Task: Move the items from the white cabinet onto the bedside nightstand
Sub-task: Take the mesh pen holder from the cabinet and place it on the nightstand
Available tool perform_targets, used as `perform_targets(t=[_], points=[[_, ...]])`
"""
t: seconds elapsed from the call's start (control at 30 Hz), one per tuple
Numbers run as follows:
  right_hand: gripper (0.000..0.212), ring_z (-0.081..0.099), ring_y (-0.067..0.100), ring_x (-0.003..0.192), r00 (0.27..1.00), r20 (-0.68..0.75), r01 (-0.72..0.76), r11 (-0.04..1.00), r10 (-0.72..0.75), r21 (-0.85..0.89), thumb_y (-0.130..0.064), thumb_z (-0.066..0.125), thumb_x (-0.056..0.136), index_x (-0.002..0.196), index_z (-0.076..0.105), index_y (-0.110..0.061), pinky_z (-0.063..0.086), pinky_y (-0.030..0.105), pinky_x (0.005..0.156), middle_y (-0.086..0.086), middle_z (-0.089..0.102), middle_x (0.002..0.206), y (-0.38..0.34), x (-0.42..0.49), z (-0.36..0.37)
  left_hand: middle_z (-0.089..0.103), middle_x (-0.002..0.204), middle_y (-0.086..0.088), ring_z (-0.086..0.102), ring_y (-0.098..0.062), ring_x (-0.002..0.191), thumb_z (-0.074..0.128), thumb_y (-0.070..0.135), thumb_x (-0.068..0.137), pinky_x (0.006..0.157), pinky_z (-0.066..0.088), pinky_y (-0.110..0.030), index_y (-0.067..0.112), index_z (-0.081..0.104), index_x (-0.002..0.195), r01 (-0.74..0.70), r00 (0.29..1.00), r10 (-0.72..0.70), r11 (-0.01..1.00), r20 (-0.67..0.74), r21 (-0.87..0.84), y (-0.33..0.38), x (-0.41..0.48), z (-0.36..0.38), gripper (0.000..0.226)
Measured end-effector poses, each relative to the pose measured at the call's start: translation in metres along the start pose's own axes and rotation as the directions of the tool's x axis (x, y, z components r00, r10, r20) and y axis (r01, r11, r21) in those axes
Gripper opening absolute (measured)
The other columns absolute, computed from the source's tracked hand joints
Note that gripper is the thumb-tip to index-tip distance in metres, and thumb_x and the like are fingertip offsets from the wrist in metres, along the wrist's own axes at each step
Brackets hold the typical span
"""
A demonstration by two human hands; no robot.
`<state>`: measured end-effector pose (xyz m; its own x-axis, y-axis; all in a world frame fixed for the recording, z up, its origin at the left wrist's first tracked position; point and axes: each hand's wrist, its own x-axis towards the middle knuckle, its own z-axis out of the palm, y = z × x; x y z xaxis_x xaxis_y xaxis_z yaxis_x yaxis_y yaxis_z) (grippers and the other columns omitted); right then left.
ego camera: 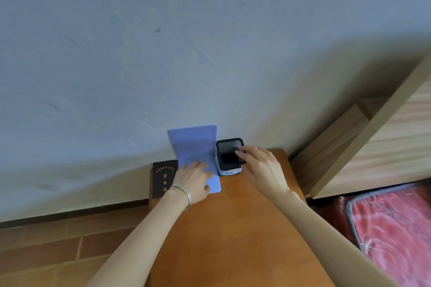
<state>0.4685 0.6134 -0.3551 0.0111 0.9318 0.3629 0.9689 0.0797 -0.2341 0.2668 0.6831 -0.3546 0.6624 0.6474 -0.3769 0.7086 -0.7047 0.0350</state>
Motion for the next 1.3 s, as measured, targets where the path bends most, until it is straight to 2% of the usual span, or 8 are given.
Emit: perform_targets(t=[0.27, 0.37, 0.43, 0.6, 0.7, 0.83, 1.03, 1.3], points=[[0.032, 0.066, 0.023, 0.081, 0.998, 0.021, -0.049, 0.997, 0.051, -0.065, -0.023, 0.061, 0.077, 0.107, 0.07, -0.018, 0.049, 0.032, 0.079, -0.002, 0.069, 0.102, -0.046, 0.05, -0.185, 0.051, 0.134, -0.002, 0.039, -0.022, 0.128, 0.044, 0.03, 0.092, 0.108, 0.021, -0.039, 0.022, 0.054, 0.129, -0.051, 0.958, 0.042, 0.998, -0.283, -0.024, 0.025, -0.07, -0.164, 0.04], [0.033, 0.065, 0.022, 0.089, 0.999, -0.033, -0.031, 0.992, 0.027, -0.119, -0.025, 0.059, 0.081, 0.112, 0.067, -0.017, 0.047, 0.036, 0.087, -0.001, 0.069, 0.104, -0.058, 0.052, -0.261, 0.068, 0.105, -0.007, 0.061, -0.027, 0.104, 0.054, 0.026, 0.078, 0.098, 0.038, -0.052, 0.015, 0.071, 0.102, -0.15, 0.826, 0.101, 0.988, -0.555, -0.043, 0.044, -0.097, -0.232, 0.031], [0.033, 0.063, 0.02, 0.096, 0.997, -0.079, -0.034, 0.988, 0.022, -0.152, -0.026, 0.054, 0.085, 0.114, 0.065, -0.016, 0.045, 0.039, 0.093, 0.0, 0.067, 0.108, -0.06, 0.047, -0.306, 0.07, 0.098, -0.005, 0.065, -0.026, 0.096, 0.046, 0.031, 0.076, 0.091, 0.044, -0.052, 0.015, 0.073, 0.096, -0.204, 0.757, 0.148, 0.979, -0.637, -0.014, 0.061, -0.115, -0.272, 0.037], [0.051, 0.048, 0.025, 0.125, 0.992, -0.033, -0.124, 0.951, 0.12, -0.283, -0.037, 0.044, 0.087, 0.132, 0.052, -0.014, 0.038, 0.048, 0.103, 0.006, 0.055, 0.133, -0.059, 0.003, -0.396, 0.061, 0.123, -0.009, 0.054, -0.028, 0.117, 0.041, 0.035, 0.081, 0.1, 0.039, -0.05, 0.015, 0.062, 0.122, -0.323, 0.709, 0.271, 0.945, -0.651, 0.041, 0.106, -0.153, -0.332, 0.051], [0.057, 0.038, 0.024, 0.133, 0.974, -0.003, -0.215, 0.916, 0.228, -0.338, -0.041, 0.041, 0.088, 0.14, 0.04, -0.016, 0.031, 0.049, 0.108, 0.007, 0.044, 0.143, -0.063, -0.037, -0.432, 0.054, 0.134, -0.009, 0.049, -0.028, 0.124, 0.04, 0.039, 0.084, 0.101, 0.039, -0.051, 0.016, 0.054, 0.132, -0.424, 0.688, 0.374, 0.903, -0.622, 0.075, 0.137, -0.171, -0.344, 0.054], [0.056, 0.034, 0.023, 0.135, 0.936, -0.058, -0.342, 0.857, 0.347, -0.386, -0.04, 0.043, 0.089, 0.14, 0.04, -0.016, 0.028, 0.048, 0.11, 0.007, 0.04, 0.145, -0.075, -0.094, -0.462, 0.047, 0.141, -0.009, 0.044, -0.028, 0.128, 0.038, 0.041, 0.086, 0.102, 0.038, -0.048, 0.018, 0.047, 0.137, -0.569, 0.621, 0.526, 0.812, -0.582, 0.127, 0.176, -0.185, -0.347, 0.057], [0.055, 0.036, 0.024, 0.134, 0.795, -0.149, -0.581, 0.666, 0.589, -0.468, -0.043, 0.041, 0.092, 0.141, 0.036, -0.018, 0.027, 0.048, 0.11, 0.007, 0.04, 0.145, -0.113, -0.179, -0.486, 0.049, 0.139, -0.009, 0.043, -0.027, 0.128, 0.039, 0.042, 0.084, 0.103, 0.035, -0.049, 0.018, 0.047, 0.138, -0.766, 0.449, 0.776, 0.59, -0.443, 0.256, 0.229, -0.189, -0.346, 0.06], [0.053, 0.04, 0.023, 0.132, 0.427, -0.303, -0.862, 0.282, 0.852, -0.422, -0.044, 0.038, 0.093, 0.14, 0.041, -0.018, 0.028, 0.046, 0.107, 0.006, 0.045, 0.142, -0.228, -0.285, -0.503, 0.053, 0.135, -0.008, 0.047, -0.027, 0.126, 0.039, 0.05, 0.084, 0.1, 0.039, -0.052, 0.02, 0.052, 0.134, -0.945, 0.023, 0.972, 0.098, -0.234, 0.313, 0.323, -0.248, -0.33, 0.059]])
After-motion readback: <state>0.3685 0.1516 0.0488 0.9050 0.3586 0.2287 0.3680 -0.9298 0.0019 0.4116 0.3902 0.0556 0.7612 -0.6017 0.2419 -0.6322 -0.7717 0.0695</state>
